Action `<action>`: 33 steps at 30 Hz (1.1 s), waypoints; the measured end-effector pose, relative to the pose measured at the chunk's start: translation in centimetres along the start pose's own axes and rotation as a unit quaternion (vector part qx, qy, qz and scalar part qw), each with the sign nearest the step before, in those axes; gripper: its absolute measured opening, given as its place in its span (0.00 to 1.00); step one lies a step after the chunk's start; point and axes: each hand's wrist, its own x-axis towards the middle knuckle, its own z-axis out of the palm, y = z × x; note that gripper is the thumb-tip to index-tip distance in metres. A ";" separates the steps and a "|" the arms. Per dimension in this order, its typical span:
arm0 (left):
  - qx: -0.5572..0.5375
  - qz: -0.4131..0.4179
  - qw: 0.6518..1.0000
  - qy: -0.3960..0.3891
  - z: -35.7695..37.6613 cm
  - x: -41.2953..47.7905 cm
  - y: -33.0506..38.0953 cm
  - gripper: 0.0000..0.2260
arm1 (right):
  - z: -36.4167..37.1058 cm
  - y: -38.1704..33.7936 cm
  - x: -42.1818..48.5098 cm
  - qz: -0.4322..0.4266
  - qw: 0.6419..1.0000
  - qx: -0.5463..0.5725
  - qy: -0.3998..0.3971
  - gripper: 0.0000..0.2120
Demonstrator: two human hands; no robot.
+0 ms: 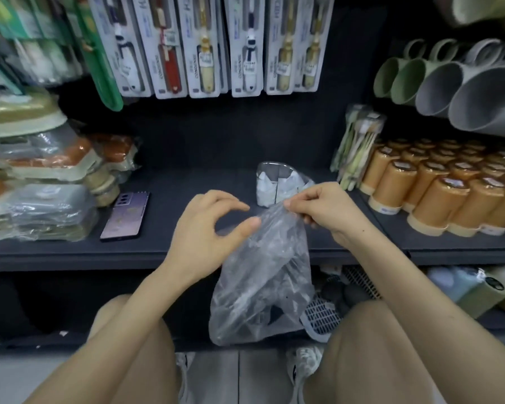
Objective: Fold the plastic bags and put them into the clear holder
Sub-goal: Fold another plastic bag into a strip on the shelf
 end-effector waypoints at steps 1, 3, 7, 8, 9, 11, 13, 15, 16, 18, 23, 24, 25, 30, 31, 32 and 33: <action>0.033 0.034 0.999 0.014 0.5 0.4 0.4 0.24 | -0.2 -0.2 0.4 0.007 1.000 0.011 0.013 0.08; 0.061 0.087 0.994 0.022 1.7 1.3 0.9 0.26 | -0.6 -0.5 1.3 0.023 0.999 0.028 0.027 0.08; 0.059 0.142 0.988 -0.030 3.3 3.1 0.0 0.26 | -1.0 -0.9 3.3 0.051 0.998 0.042 0.024 0.07; 0.048 0.138 0.988 -0.040 3.6 3.4 -0.3 0.25 | -1.0 -0.9 3.7 0.056 0.997 0.046 0.022 0.07; 0.032 0.131 0.990 -0.046 3.7 3.7 -0.7 0.24 | -1.0 -0.9 4.1 0.061 0.997 0.051 0.022 0.08; -0.011 0.113 0.993 -0.043 3.9 4.2 -1.3 0.18 | -0.8 -0.7 4.9 0.065 0.996 0.059 0.018 0.07; -0.058 0.076 0.995 -0.016 4.0 4.8 -1.6 0.10 | -0.4 -0.5 5.3 0.038 0.998 0.046 0.026 0.05; -0.113 -0.001 0.993 0.021 3.8 5.5 -1.6 0.03 | 0.1 -0.1 4.8 -0.049 0.995 -0.032 0.084 0.12; -0.141 -0.049 0.988 0.028 3.5 5.8 -1.6 0.03 | 0.4 0.1 4.2 -0.114 0.984 -0.067 0.118 0.15; -0.186 -0.116 0.975 0.027 3.3 6.6 -1.8 0.03 | 1.3 -0.1 2.5 -0.241 0.955 -0.121 0.125 0.19; -0.226 -0.167 0.960 0.021 2.7 7.3 -2.3 0.09 | 4.5 -0.3 2.5 -0.208 0.973 -0.104 0.012 0.14; -0.232 -0.169 0.958 0.018 2.6 7.2 -2.4 0.10 | 4.9 -0.3 2.9 -0.184 0.981 -0.059 0.007 0.15; -0.246 -0.176 0.953 0.015 2.4 7.1 -2.6 0.11 | 5.3 -0.5 3.1 -0.164 0.986 -0.021 0.000 0.15; -0.262 -0.190 0.946 0.006 1.6 6.5 -3.6 0.13 | 6.1 -0.4 3.7 -0.134 0.989 0.062 -0.026 0.05; -0.253 -0.189 0.949 -0.005 1.4 6.4 -4.0 0.16 | 5.8 -0.5 3.8 -0.120 0.988 0.093 -0.025 0.05; -0.235 -0.184 0.954 -0.023 1.2 6.2 -4.5 0.18 | 5.5 -0.4 4.1 -0.101 0.987 0.124 -0.019 0.04; -0.216 -0.178 0.959 -0.045 1.0 5.9 -5.1 0.19 | 5.0 -0.4 4.3 -0.082 0.985 0.149 -0.012 0.02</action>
